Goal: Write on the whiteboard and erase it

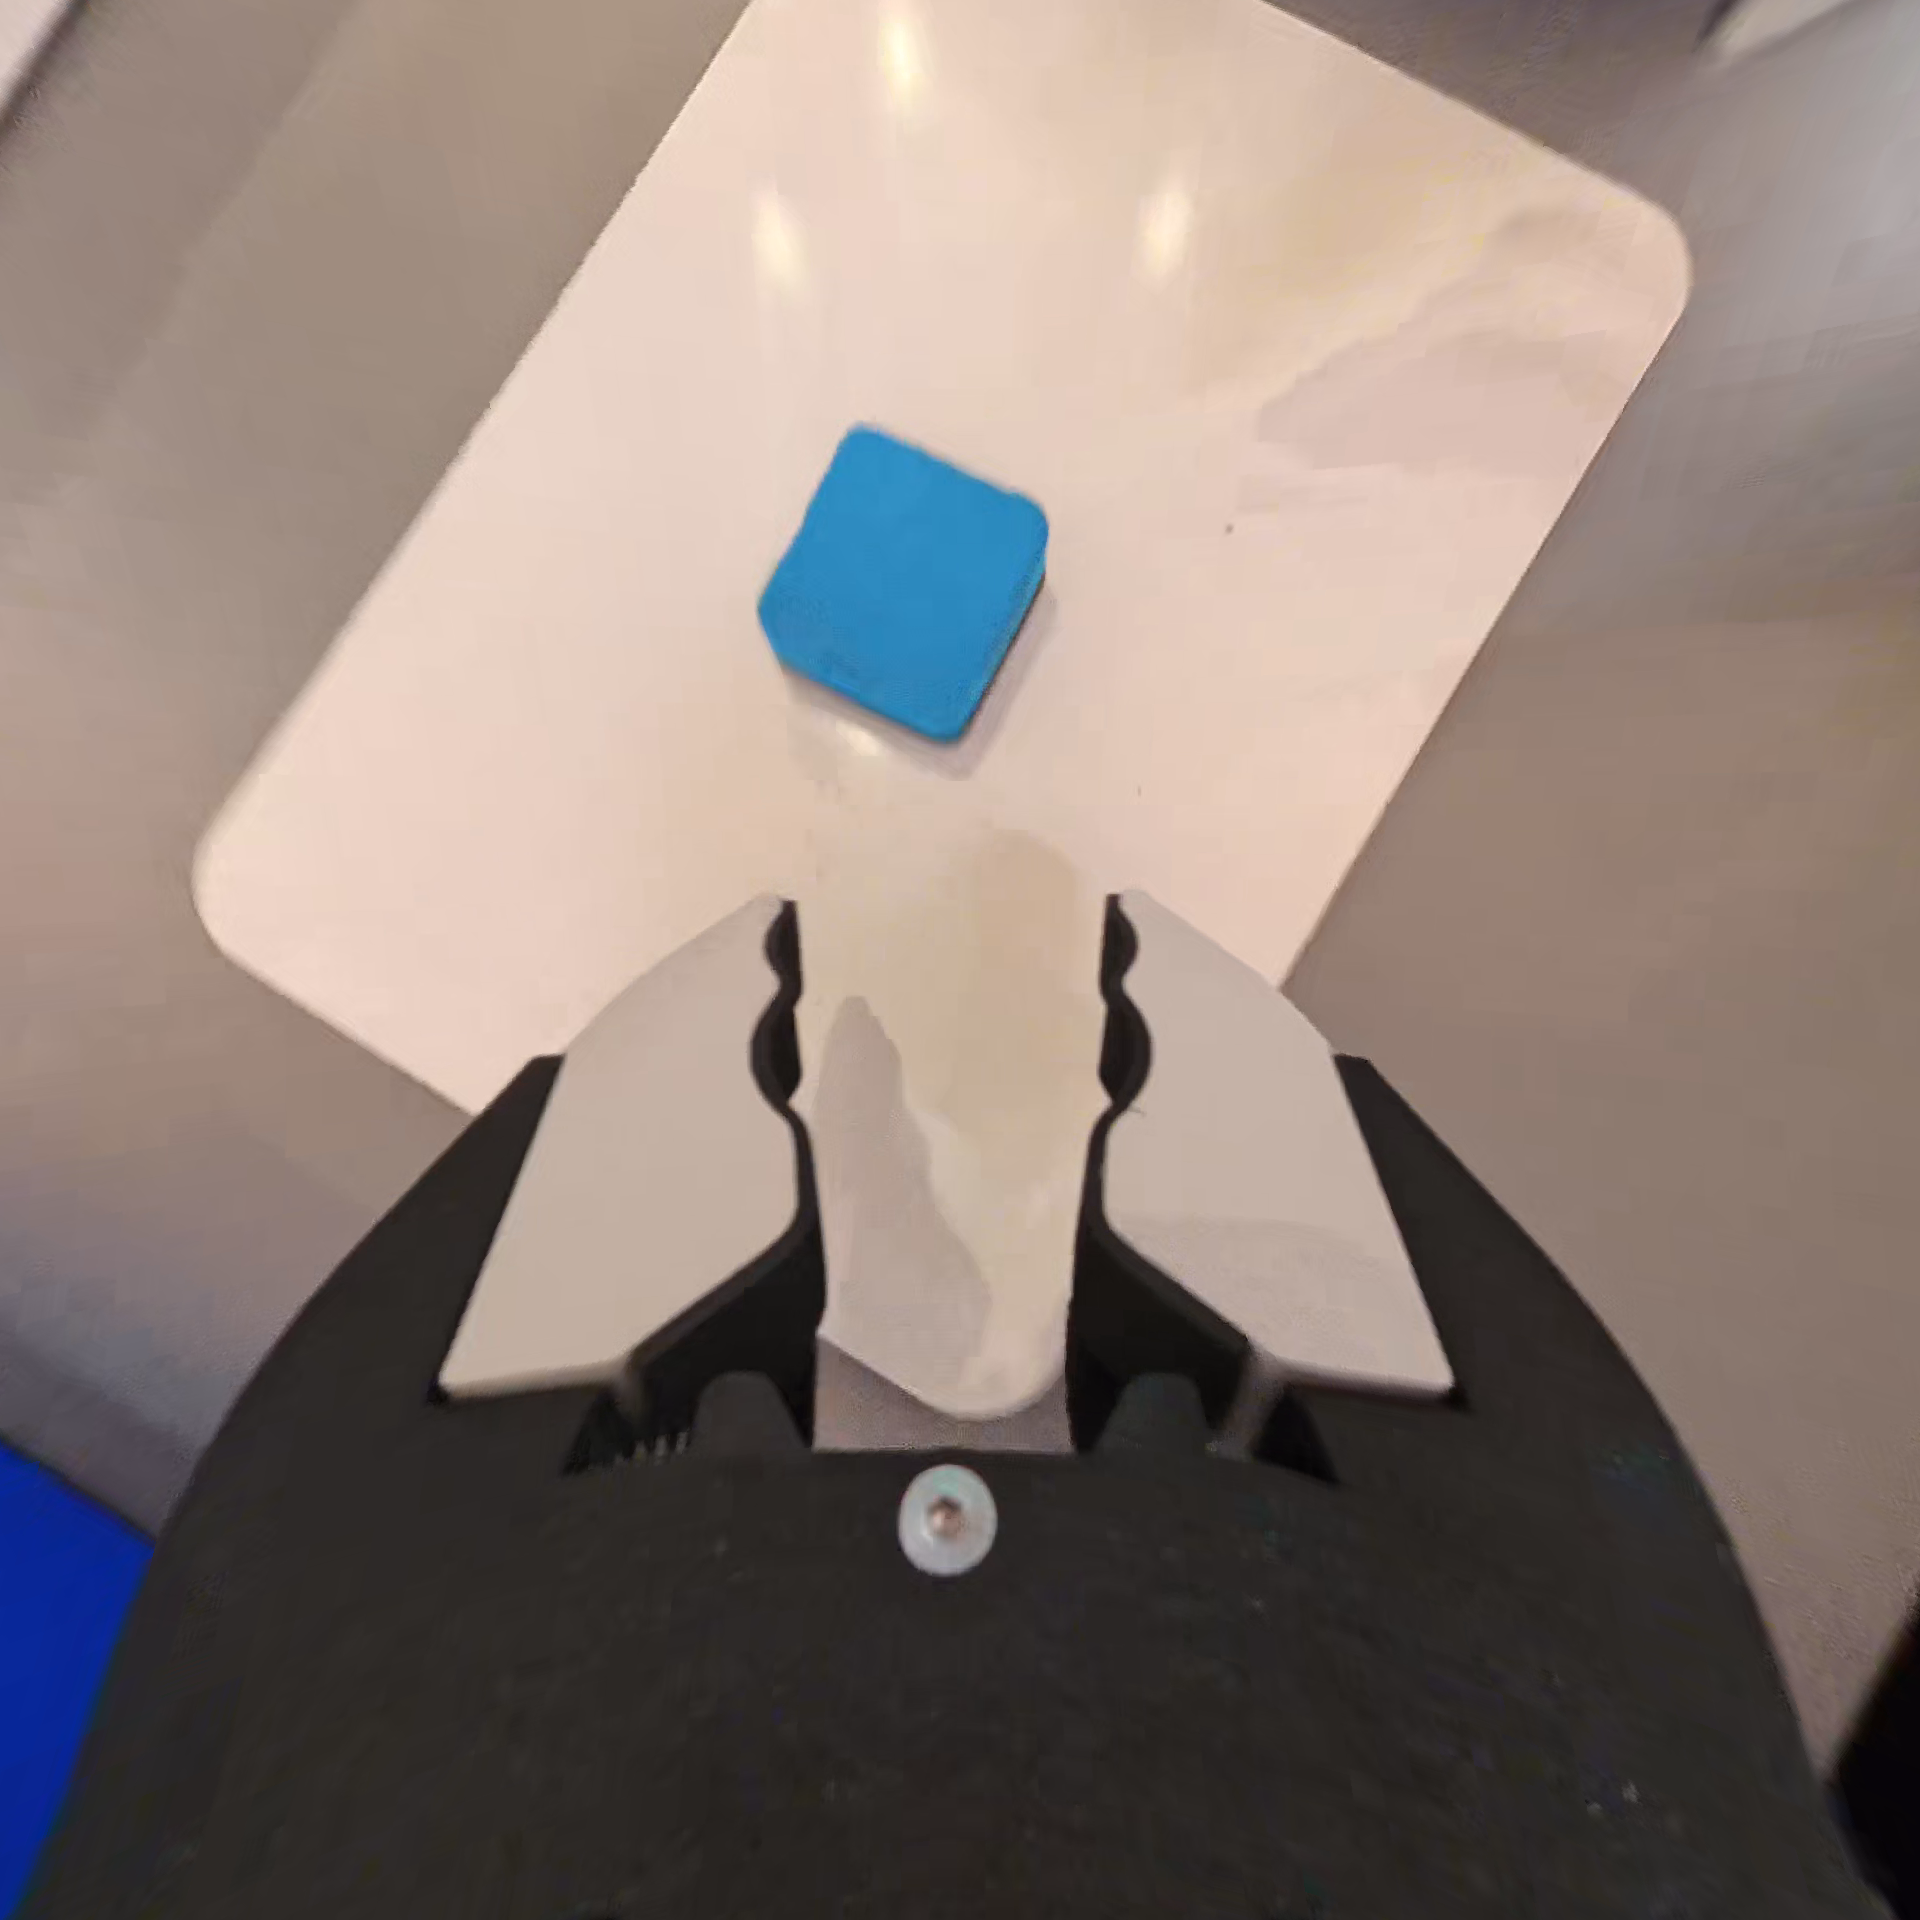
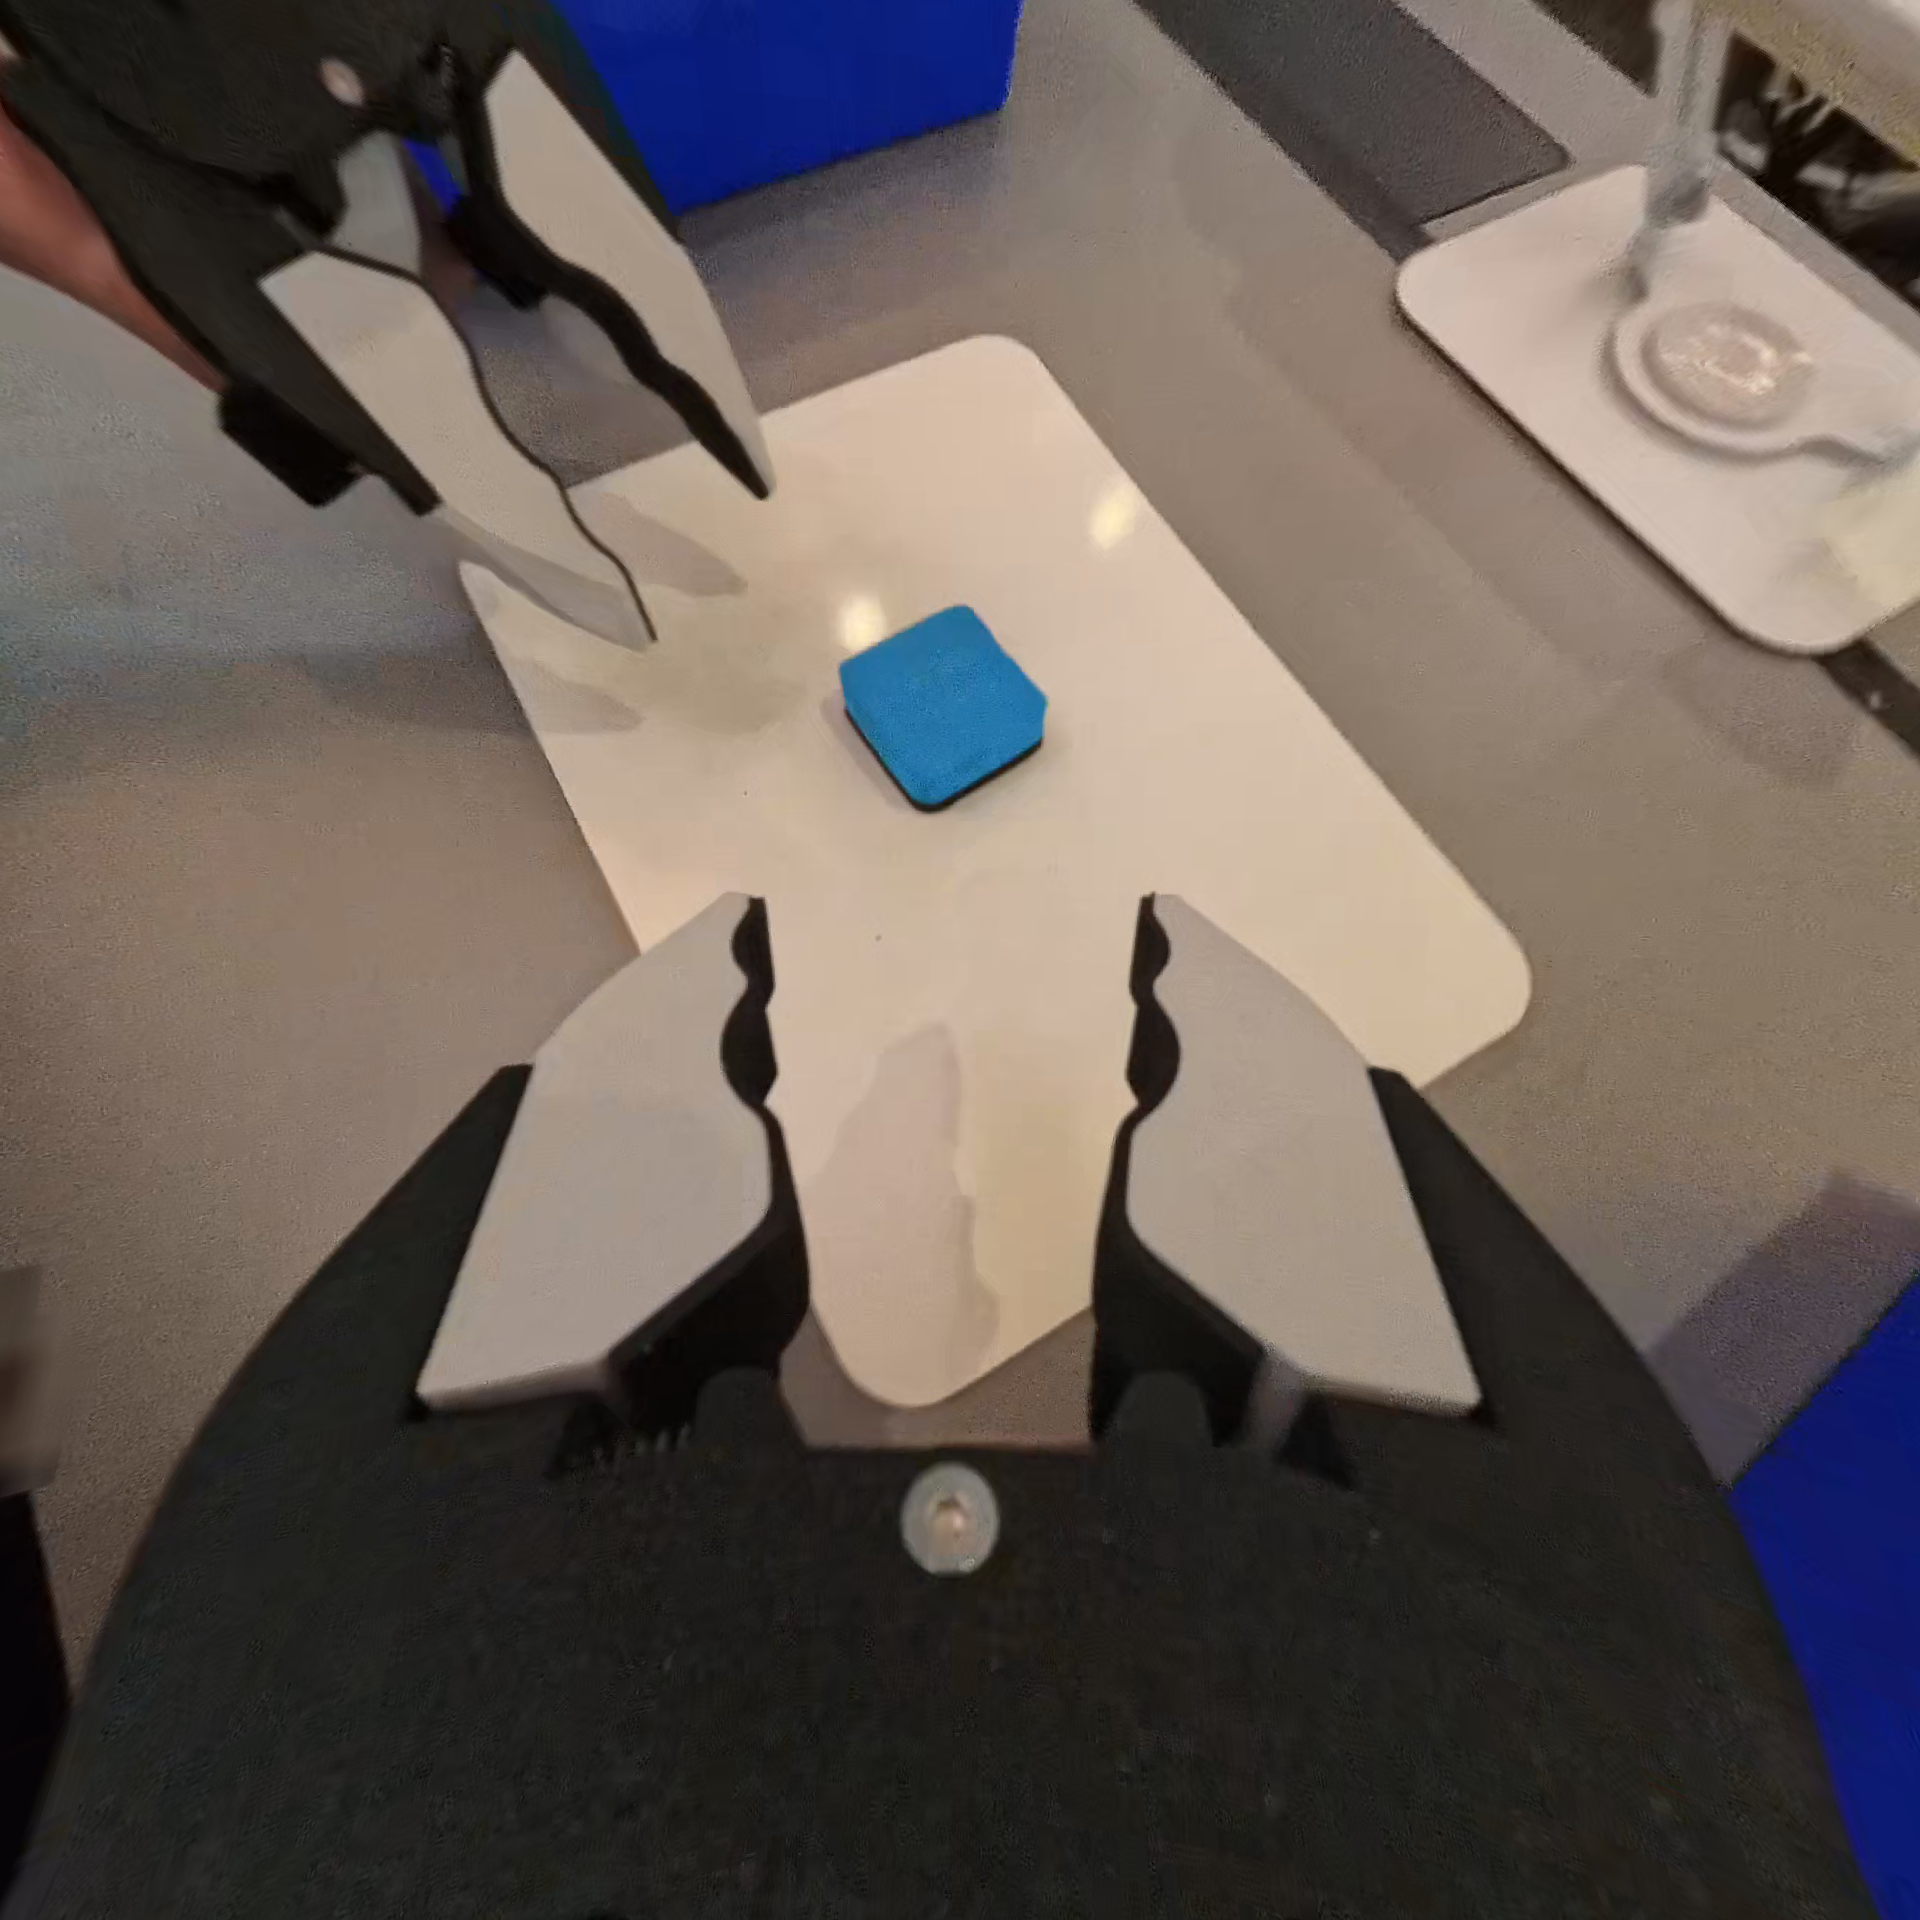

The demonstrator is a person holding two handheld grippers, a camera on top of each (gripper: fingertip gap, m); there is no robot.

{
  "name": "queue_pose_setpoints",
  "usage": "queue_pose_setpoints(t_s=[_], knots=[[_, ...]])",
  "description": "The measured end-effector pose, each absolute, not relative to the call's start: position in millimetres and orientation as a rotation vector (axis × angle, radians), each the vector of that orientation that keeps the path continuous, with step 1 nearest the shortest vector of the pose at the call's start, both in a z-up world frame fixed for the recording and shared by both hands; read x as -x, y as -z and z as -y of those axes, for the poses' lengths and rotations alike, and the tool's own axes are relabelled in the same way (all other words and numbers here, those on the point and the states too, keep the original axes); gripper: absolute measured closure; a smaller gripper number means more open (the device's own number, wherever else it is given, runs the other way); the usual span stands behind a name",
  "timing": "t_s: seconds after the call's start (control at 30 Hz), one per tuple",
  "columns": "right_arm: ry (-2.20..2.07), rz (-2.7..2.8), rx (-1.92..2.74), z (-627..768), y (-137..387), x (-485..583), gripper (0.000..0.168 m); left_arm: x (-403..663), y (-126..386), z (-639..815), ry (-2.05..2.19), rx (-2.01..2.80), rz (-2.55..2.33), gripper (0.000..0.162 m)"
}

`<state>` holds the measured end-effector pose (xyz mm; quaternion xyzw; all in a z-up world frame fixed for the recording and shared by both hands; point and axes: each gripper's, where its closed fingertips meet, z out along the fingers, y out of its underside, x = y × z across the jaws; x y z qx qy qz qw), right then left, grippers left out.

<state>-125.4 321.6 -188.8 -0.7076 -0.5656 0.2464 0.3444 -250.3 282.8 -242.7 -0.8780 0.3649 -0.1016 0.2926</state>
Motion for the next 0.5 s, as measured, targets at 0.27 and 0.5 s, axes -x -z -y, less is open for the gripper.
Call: queue_pose_setpoints(t_s=[0.27, 0.5], knots=[[-0.750, 0.917, 1.822, -298, 208, 47, 0.104, 219, 260, -335, 0.092, 2.330, -1.535, 0.097], [-0.743, 0.932, 1.795, -294, 202, 43, 0.106, 207, 279, -337, 0.113, 2.362, -1.706, 0.109]])
